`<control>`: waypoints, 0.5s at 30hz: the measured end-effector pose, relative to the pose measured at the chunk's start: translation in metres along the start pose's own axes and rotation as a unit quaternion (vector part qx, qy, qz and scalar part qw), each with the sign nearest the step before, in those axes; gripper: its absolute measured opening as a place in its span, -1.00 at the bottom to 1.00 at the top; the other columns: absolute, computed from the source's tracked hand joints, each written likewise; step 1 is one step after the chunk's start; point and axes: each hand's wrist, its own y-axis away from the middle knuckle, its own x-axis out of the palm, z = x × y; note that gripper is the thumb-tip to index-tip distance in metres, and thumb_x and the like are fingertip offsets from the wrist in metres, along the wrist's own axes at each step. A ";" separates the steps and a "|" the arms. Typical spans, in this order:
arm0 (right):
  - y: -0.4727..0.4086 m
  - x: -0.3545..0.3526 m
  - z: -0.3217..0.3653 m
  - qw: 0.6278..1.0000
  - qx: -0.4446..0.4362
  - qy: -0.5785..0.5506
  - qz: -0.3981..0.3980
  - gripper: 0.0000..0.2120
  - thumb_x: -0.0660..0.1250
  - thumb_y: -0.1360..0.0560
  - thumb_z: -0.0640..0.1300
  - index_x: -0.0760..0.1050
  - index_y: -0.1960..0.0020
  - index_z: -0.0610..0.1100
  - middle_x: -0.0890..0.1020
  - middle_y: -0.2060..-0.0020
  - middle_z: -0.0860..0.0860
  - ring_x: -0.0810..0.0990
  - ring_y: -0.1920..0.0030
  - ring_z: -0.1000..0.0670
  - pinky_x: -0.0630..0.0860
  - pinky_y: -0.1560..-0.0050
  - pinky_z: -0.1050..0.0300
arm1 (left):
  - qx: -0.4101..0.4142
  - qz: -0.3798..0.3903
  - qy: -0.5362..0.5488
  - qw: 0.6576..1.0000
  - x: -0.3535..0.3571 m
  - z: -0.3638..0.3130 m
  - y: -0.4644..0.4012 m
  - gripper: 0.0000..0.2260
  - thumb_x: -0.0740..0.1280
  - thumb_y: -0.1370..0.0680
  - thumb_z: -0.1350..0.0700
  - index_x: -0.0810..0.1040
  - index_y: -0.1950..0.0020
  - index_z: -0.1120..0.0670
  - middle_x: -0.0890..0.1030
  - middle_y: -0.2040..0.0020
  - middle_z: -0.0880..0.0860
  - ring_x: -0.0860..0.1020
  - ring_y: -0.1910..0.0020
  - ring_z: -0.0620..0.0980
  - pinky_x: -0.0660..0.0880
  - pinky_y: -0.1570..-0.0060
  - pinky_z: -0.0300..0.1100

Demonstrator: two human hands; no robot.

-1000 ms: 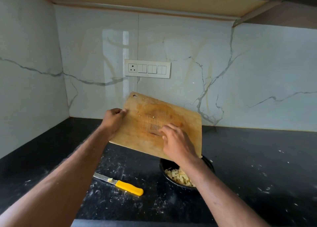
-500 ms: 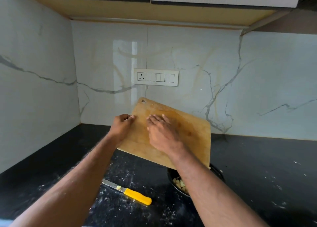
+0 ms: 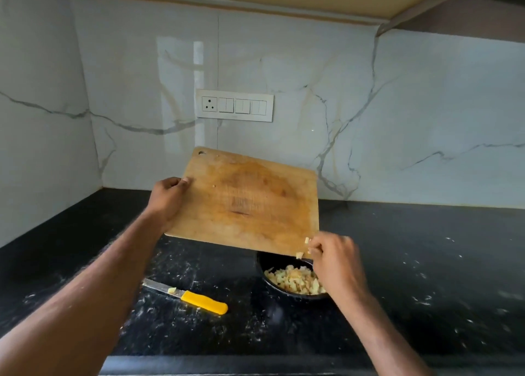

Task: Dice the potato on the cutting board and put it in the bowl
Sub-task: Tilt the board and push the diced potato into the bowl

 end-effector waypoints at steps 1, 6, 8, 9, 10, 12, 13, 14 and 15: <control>-0.001 -0.003 -0.007 0.999 0.013 -0.019 -0.027 -0.73 0.42 -0.46 -0.43 0.72 0.09 -0.08 0.74 0.16 0.03 0.69 0.20 0.05 0.68 0.13 0.10 | -0.001 -0.003 0.003 1.000 -0.001 0.001 0.001 -0.70 0.30 -0.66 -0.07 0.62 -0.04 0.17 0.66 -0.08 0.26 0.67 -0.04 0.30 0.66 0.02 0.17; 0.000 0.001 -0.007 0.993 -0.037 0.021 0.108 -0.37 0.27 -0.45 -0.50 0.45 -0.47 -0.13 0.47 -0.45 -0.02 0.53 -0.36 -0.14 0.50 -0.35 0.03 | -0.017 -0.006 0.018 1.000 -0.004 0.000 0.006 -0.77 0.31 -0.66 -0.08 0.59 0.05 0.05 0.65 -0.05 0.18 0.66 0.04 0.20 0.68 0.20 0.05; 0.005 0.007 -0.004 0.990 -0.029 0.039 0.134 -0.45 0.25 -0.49 -0.44 0.48 -0.44 -0.14 0.55 -0.37 -0.05 0.51 -0.36 -0.16 0.46 -0.39 0.01 | -0.023 -0.009 0.021 0.999 -0.005 -0.002 0.007 -0.77 0.31 -0.65 -0.09 0.60 0.04 0.04 0.66 -0.03 0.18 0.68 0.05 0.20 0.66 0.29 -0.03; 0.009 0.008 -0.004 0.990 -0.026 0.041 0.136 -0.52 0.25 -0.49 -0.42 0.56 -0.36 -0.15 0.62 -0.27 -0.06 0.57 -0.29 -0.13 0.50 -0.35 0.01 | -0.023 -0.009 0.021 0.999 -0.006 -0.002 0.007 -0.76 0.31 -0.65 -0.09 0.61 0.02 0.06 0.66 -0.04 0.20 0.68 0.04 0.23 0.67 0.26 0.01; 0.013 0.009 -0.003 0.990 -0.023 0.033 0.134 -0.58 0.25 -0.48 -0.41 0.63 -0.24 -0.14 0.68 -0.16 -0.07 0.65 -0.16 -0.07 0.59 -0.23 0.03 | -0.022 -0.008 0.021 1.000 -0.006 -0.003 0.006 -0.74 0.31 -0.65 -0.09 0.62 0.00 0.08 0.67 -0.05 0.22 0.68 0.02 0.26 0.68 0.21 0.06; 0.014 0.008 0.001 0.994 -0.007 0.015 0.112 -0.61 0.25 -0.42 -0.44 0.71 -0.06 -0.12 0.74 0.03 -0.06 0.69 0.17 0.02 0.68 0.12 0.10 | -0.019 -0.001 0.020 1.000 -0.008 -0.005 0.004 -0.71 0.31 -0.66 -0.09 0.62 -0.04 0.13 0.67 -0.05 0.24 0.69 0.03 0.26 0.68 0.22 0.05; 0.012 0.006 0.003 0.996 -0.008 0.010 0.089 -0.57 0.24 -0.40 -0.46 0.71 -0.08 -0.12 0.74 0.05 -0.07 0.69 0.23 0.03 0.68 0.17 0.12 | -0.017 0.001 0.018 1.000 -0.008 -0.006 0.005 -0.70 0.31 -0.66 -0.09 0.63 -0.05 0.13 0.68 -0.03 0.23 0.70 0.05 0.24 0.67 0.27 0.01; 0.009 0.005 0.004 0.997 -0.018 0.002 0.069 -0.50 0.23 -0.39 -0.50 0.68 -0.17 -0.12 0.73 -0.03 -0.07 0.70 0.18 0.02 0.68 0.08 0.13 | -0.016 0.001 0.017 1.000 -0.007 -0.006 0.005 -0.71 0.31 -0.65 -0.09 0.63 -0.05 0.13 0.68 -0.02 0.22 0.70 0.09 0.21 0.66 0.31 -0.04; 0.006 0.003 0.006 0.997 -0.040 -0.005 0.060 -0.43 0.21 -0.40 -0.52 0.62 -0.28 -0.12 0.69 -0.17 -0.06 0.71 0.04 -0.01 0.64 -0.10 0.12 | -0.014 -0.001 0.018 1.000 -0.006 -0.006 0.005 -0.72 0.31 -0.65 -0.09 0.63 -0.04 0.12 0.68 -0.01 0.20 0.70 0.12 0.18 0.64 0.34 -0.07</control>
